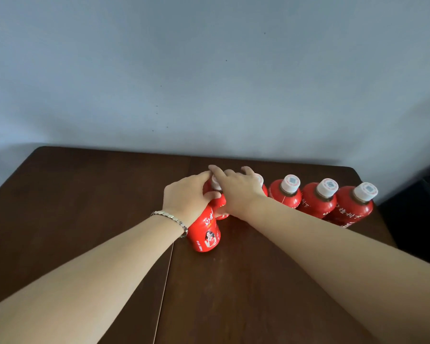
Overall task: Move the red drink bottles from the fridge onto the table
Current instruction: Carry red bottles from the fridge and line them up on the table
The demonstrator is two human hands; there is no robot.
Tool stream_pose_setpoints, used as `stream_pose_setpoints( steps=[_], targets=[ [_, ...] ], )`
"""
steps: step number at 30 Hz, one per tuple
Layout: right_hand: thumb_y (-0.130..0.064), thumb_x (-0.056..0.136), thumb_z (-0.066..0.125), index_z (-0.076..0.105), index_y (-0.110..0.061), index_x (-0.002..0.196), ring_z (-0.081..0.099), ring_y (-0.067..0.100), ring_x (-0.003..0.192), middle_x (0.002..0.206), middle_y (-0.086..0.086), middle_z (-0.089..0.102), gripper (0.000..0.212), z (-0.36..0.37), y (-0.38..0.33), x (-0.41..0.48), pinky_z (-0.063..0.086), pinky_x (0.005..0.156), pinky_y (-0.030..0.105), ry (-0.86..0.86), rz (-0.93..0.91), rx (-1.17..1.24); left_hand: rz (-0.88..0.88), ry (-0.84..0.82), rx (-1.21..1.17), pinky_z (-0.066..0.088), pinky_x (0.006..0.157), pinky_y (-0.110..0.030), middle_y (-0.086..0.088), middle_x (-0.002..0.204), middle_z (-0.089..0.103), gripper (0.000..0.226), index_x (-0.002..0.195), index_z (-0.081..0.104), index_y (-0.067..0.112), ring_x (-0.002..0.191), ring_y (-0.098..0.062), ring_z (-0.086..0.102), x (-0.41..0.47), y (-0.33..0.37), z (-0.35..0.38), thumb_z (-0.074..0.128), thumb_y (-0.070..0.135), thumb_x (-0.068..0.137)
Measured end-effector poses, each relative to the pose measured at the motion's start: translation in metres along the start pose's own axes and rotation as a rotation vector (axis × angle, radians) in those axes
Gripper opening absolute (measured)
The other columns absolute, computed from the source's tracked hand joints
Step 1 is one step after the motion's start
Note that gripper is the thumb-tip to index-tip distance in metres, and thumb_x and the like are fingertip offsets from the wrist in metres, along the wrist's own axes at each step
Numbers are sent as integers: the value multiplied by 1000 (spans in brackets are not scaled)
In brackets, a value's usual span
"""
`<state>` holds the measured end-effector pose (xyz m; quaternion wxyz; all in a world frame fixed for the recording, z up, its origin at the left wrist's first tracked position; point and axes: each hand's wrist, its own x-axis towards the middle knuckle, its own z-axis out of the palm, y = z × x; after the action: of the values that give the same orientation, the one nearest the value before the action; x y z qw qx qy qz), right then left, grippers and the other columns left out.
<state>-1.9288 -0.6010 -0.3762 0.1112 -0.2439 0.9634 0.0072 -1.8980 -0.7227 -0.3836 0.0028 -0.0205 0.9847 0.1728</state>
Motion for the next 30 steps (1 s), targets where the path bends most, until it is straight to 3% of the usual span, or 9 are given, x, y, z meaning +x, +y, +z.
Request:
stream_pose_setpoints(
  steps=[4,9,13,14,18,21,25,30],
  targets=[
    [-45,77,69,28,-22,138,57,27,112,125,4,53,77,3,-2,6,30,103,38,39,78,-7,5,26,32,46,77,-30,7,131,48,62,138,36,29,109,-17,59,-16,-11,-3,54,55,85],
    [-42,75,71,29,-21,137,54,29,116,125,5,55,78,3,-11,9,28,104,36,51,190,37,32,59,117,39,66,-22,4,124,45,52,134,41,25,97,-17,62,-36,-23,-6,53,47,89],
    [-33,78,73,13,-18,149,22,26,142,145,7,37,95,8,-13,-12,6,117,38,112,102,112,-6,-3,34,47,77,-25,1,122,46,50,129,45,22,102,-18,59,-45,-21,-8,60,44,86],
    [-28,78,73,16,-17,149,19,27,143,147,7,34,92,11,-13,-22,7,118,39,178,67,156,-4,-9,19,48,79,-26,0,122,47,50,128,46,21,104,-18,58,-46,-20,-8,61,43,86],
    [-1,63,78,51,-5,129,48,39,122,124,17,55,71,26,2,-66,40,100,48,443,55,297,33,6,-33,47,83,-27,-2,115,50,47,122,50,18,106,-18,55,-45,-7,-5,65,40,83],
    [-1,67,75,52,-6,127,48,37,121,125,15,53,64,30,14,-90,41,99,44,398,57,307,46,7,-79,46,85,-27,-5,112,50,48,120,49,16,106,-20,53,-48,11,2,68,38,81],
    [-12,84,63,42,-14,138,27,24,136,139,5,38,57,27,16,-105,26,112,31,263,42,343,19,54,-106,44,91,-29,-7,119,47,66,134,39,17,115,-22,47,-51,23,14,70,38,80],
    [-18,89,57,40,-19,138,21,18,137,140,2,34,52,33,21,-121,25,114,30,169,66,372,-378,-16,-388,39,100,-38,-14,134,44,92,139,30,11,124,-32,44,-60,27,29,81,38,67]
  ],
)
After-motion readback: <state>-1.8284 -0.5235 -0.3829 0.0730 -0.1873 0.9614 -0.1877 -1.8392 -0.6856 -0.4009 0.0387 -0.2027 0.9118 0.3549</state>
